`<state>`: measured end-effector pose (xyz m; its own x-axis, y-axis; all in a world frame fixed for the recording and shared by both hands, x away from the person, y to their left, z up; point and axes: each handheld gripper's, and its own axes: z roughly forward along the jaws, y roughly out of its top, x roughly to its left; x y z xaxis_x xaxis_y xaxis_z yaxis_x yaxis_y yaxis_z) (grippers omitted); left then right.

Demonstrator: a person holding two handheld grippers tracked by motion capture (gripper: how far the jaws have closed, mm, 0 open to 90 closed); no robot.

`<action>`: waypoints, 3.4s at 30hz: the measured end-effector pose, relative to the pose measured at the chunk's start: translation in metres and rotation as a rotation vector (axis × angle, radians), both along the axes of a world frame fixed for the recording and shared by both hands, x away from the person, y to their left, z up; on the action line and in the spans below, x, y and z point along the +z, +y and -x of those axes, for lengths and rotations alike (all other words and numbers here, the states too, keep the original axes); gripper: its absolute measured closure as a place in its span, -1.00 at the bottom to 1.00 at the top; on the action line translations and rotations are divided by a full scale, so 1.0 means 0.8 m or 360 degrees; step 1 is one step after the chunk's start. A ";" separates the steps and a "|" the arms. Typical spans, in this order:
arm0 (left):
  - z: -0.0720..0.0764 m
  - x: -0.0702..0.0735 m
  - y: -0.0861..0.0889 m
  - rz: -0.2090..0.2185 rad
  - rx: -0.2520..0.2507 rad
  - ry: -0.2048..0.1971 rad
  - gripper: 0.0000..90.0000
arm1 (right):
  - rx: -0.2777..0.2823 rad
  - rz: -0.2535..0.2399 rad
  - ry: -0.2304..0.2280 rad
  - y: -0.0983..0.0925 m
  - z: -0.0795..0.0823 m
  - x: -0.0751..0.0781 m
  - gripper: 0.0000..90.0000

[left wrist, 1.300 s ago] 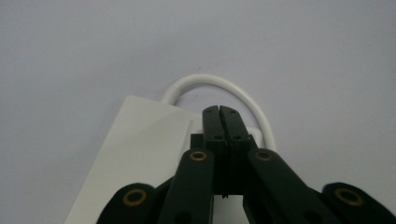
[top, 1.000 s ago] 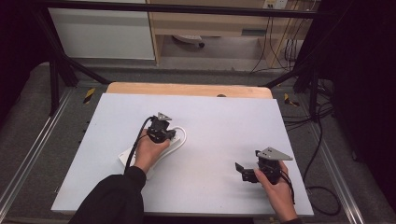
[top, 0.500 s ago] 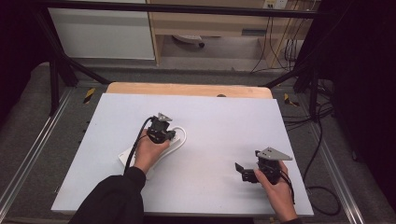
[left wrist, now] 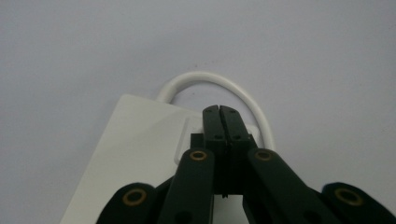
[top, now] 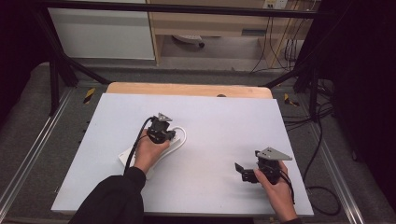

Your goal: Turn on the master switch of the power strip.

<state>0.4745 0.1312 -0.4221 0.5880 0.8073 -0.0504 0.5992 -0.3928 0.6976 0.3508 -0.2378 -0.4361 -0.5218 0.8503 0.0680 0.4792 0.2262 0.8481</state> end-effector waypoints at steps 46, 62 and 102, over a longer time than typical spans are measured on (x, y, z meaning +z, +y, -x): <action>-0.012 0.008 -0.008 0.0074 0.0020 -0.0008 1.00 | -0.0036 -0.0047 0.0032 -0.003 -0.005 -0.005 -0.93; -0.012 0.018 -0.003 0.0146 0.0044 -0.0080 1.00 | -0.0032 -0.0041 0.0028 -0.002 -0.008 -0.005 -0.93; 0.001 0.062 0.057 0.0356 0.0210 -0.0277 -0.80 | -0.0077 -0.0059 0.0008 -0.012 -0.004 0.000 -0.93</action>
